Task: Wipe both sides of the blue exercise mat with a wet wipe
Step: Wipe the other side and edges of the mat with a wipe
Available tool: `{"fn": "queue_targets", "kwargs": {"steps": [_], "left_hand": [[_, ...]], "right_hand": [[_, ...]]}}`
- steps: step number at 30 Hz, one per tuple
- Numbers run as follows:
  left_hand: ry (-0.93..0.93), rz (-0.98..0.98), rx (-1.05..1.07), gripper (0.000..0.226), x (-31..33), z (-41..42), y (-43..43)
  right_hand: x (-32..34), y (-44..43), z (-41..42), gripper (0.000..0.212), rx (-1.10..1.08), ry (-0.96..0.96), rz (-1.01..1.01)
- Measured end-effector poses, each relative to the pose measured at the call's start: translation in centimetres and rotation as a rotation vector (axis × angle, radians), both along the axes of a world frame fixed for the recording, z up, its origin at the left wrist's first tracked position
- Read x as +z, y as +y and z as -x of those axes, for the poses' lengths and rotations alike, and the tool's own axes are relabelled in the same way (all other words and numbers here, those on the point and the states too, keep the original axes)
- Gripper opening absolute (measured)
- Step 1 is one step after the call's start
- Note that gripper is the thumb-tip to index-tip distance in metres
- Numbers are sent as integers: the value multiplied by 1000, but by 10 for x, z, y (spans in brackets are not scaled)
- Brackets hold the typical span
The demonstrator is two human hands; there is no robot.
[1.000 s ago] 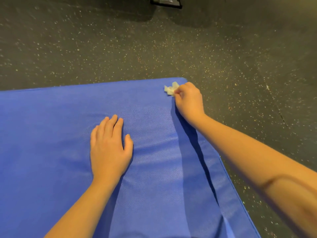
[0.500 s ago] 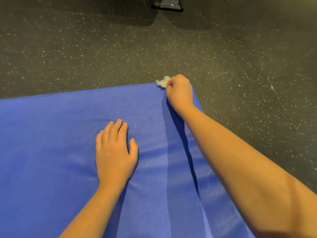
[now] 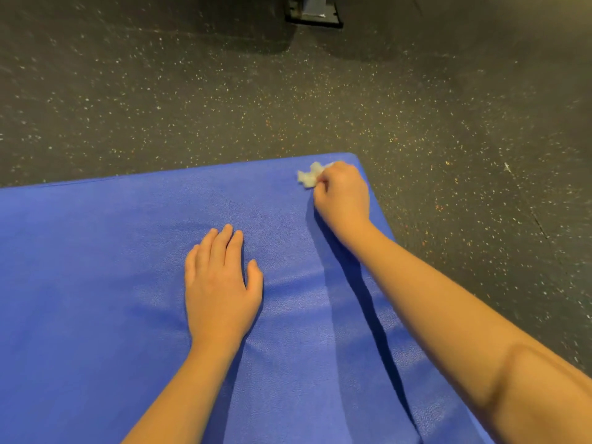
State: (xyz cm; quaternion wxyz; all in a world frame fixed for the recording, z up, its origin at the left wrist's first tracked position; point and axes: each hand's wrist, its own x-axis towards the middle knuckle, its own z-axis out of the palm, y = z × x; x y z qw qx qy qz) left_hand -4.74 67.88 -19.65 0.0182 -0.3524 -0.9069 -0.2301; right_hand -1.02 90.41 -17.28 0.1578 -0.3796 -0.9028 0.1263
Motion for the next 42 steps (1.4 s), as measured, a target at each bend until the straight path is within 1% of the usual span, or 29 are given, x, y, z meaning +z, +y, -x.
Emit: {"fn": "queue_targets", "kwargs": {"steps": [2, 3, 4, 5, 6, 7, 8, 9, 11, 13, 15, 18, 21, 24, 27, 29, 31, 33, 35, 37, 38, 39, 40, 41, 42], "left_hand": [[-1, 1, 0, 52, 1, 0, 0], [-1, 0, 0, 52, 1, 0, 0], [-1, -2, 1, 52, 1, 1, -1], [-2, -4, 2, 53, 0, 1, -1], [-2, -3, 2, 53, 0, 2, -1], [-1, 0, 2, 53, 0, 2, 0], [1, 3, 2, 53, 0, 2, 0], [0, 5, 0, 52, 0, 1, 0], [-1, 6, -5, 52, 0, 1, 0], [1, 3, -3, 51, 1, 1, 0], [-1, 5, 4, 50, 0, 1, 0], [-16, 38, -10, 50, 1, -1, 2], [-27, 129, -27, 52, 6, -3, 3], [-94, 210, -14, 51, 9, -14, -7], [-12, 258, -127, 58, 6, -36, -34], [-11, 231, -151, 58, 5, -37, -47], [-14, 194, -132, 57, 5, -32, -43], [-21, 189, -131, 56, 7, -35, -41], [-23, 172, -128, 56, 6, -36, -41], [-28, 178, -127, 56, 6, -35, -44], [-30, 184, -123, 56, 6, -35, -45], [-31, 187, -121, 56, 6, -36, -45], [-33, 188, -120, 56, 6, -37, -44], [-36, 186, -119, 56, 6, -37, -44], [-40, 186, -117, 56, 6, -37, -44]], "right_hand": [[-6, -28, -19, 22, 298, 70, -17], [-6, -28, -28, 23, 378, 79, -52], [-4, -19, -32, 24, 379, 58, -78], [-3, -6, -33, 23, 277, 33, -90], [-3, 7, -34, 20, 107, 25, -74], [-4, 14, -36, 19, -71, 39, -49], [-8, 13, -37, 18, -189, 80, -38], [-11, 2, -38, 19, -200, 132, -51], [-17, -33, -44, 19, -40, 212, -82], [-23, -57, -54, 15, 93, 225, -80], [-22, -56, -55, 13, 75, 231, -49], [-22, -54, -54, 14, 36, 236, -55], [-24, -55, -54, 16, 14, 241, -37], [-23, -55, -55, 18, -2, 249, -37], [-23, -55, -55, 20, -15, 239, -49], [-22, -57, -55, 20, -24, 241, -66], [-20, -56, -54, 17, 10, 252, -77], [-19, -59, -62, 17, 150, 270, -52], [-14, -59, -74, 22, 358, 216, -23], [-1, -43, -80, 23, 547, 35, -33], [7, -31, -78, 19, 581, -81, -33], [15, -20, -72, 15, 542, -178, -29], [21, -13, -65, 12, 457, -224, -17], [25, -13, -57, 11, 353, -230, 5], [28, -19, -51, 14, 261, -231, 39]]}}
